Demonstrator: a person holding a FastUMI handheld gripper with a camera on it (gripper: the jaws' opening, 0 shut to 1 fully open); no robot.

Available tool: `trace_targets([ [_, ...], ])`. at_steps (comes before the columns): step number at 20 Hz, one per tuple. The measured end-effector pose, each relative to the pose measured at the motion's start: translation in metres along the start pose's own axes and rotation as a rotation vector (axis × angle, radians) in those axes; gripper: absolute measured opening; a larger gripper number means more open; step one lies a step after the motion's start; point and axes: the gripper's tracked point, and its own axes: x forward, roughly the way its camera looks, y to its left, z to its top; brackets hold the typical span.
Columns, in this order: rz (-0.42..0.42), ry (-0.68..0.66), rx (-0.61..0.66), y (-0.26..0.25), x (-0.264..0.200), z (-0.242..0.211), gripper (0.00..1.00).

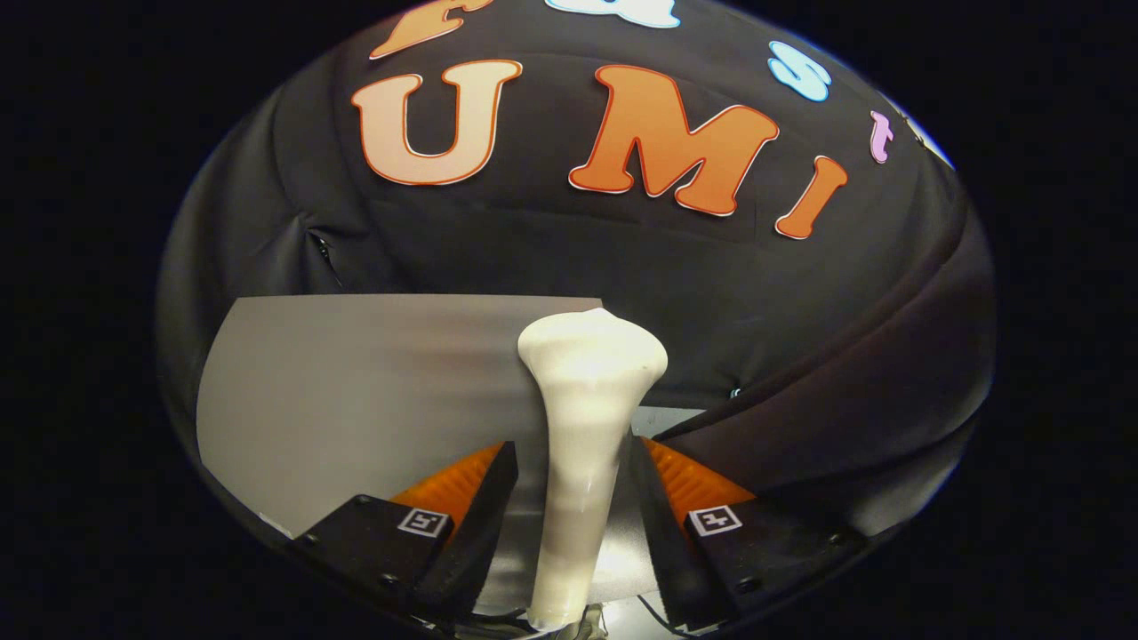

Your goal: Iron the clothes twice with a garment steamer, once on the left side and once on the right side.

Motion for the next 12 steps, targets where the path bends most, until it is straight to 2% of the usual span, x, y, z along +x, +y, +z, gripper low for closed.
trace_targets([
  [2, 0.001, 0.026, 0.009, -0.002, 0.006, -0.004, 0.75],
  [6, 0.004, 0.066, 0.033, -0.004, 0.014, -0.012, 0.75],
  [7, 0.010, 0.069, 0.036, -0.003, 0.015, -0.013, 0.68],
  [8, 0.005, 0.077, 0.039, -0.006, 0.015, -0.017, 0.68],
  [10, 0.006, 0.095, 0.065, -0.007, 0.018, -0.023, 0.58],
  [12, 0.011, 0.090, 0.078, -0.006, 0.022, -0.023, 0.55],
])
